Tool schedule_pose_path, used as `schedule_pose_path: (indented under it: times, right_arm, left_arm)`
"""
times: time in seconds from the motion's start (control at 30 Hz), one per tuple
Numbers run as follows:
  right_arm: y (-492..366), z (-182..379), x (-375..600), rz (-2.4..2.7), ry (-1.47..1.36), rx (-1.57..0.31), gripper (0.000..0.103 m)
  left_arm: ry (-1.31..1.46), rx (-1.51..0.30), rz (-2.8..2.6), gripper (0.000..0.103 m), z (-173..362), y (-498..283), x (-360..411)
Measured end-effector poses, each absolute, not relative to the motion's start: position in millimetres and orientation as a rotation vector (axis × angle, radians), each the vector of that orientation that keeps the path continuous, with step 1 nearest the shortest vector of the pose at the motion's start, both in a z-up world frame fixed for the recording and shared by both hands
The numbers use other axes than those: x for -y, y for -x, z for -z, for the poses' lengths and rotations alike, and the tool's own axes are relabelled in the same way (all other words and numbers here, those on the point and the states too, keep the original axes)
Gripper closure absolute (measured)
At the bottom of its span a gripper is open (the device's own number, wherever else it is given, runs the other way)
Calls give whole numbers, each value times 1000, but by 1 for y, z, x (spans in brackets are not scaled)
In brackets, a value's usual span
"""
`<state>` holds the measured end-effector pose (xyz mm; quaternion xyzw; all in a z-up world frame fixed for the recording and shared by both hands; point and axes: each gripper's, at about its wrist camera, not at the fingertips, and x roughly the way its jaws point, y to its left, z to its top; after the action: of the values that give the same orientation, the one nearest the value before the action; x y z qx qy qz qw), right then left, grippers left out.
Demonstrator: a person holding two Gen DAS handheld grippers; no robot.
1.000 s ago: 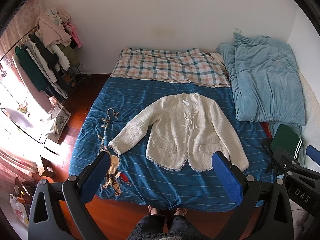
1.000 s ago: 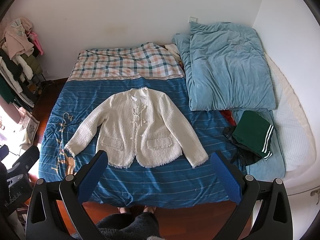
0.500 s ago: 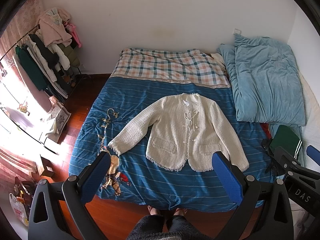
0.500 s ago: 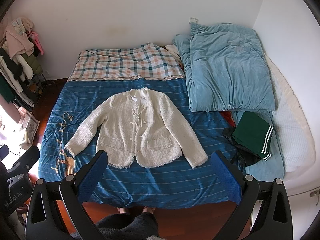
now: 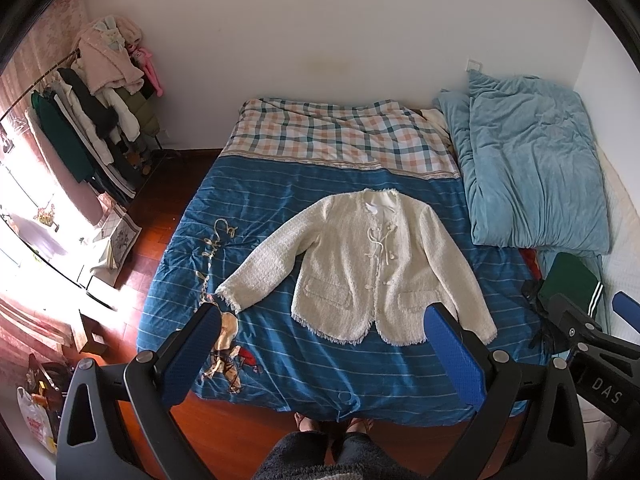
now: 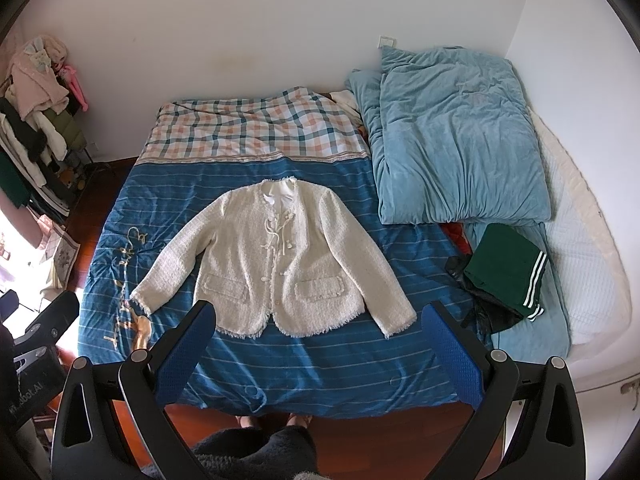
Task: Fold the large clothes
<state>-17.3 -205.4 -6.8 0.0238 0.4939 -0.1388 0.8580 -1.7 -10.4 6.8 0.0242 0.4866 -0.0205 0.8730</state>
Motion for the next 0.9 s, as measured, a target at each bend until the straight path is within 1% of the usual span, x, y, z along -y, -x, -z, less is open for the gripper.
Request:
schedule_pose_path:
  times: [0.13, 0.17, 0.33, 0.57, 0.73, 0.8, 0.9]
  right_arm:
    - [18, 9, 208, 292, -52, -1042, 0]
    - [16, 2, 200, 292, -51, -1042, 0]
    - [15, 0, 198, 293, -50, -1041, 0]
    - [17, 6, 202, 293, -55, -1043, 0]
    - [2, -4, 190, 316, -68, -1051, 0]
    - [-17, 1, 192, 324, -87, -1058, 0]
    - [-24, 24, 210, 339, -133, -1054, 0]
  left_arm:
    - [-51, -1013, 43, 0, -10, -3, 14]
    - [-50, -1014, 43, 0, -10, -4, 14]
    - [-48, -1011, 41, 0, -25, -26, 18]
    - [-52, -1012, 50, 0, -21, -27, 13]
    - [-58, -1016, 73, 0, -14, -39, 4]
    - [-61, -1019, 88, 0, -10, -45, 3]
    - [-91, -979, 89, 0, 4, -59, 4]
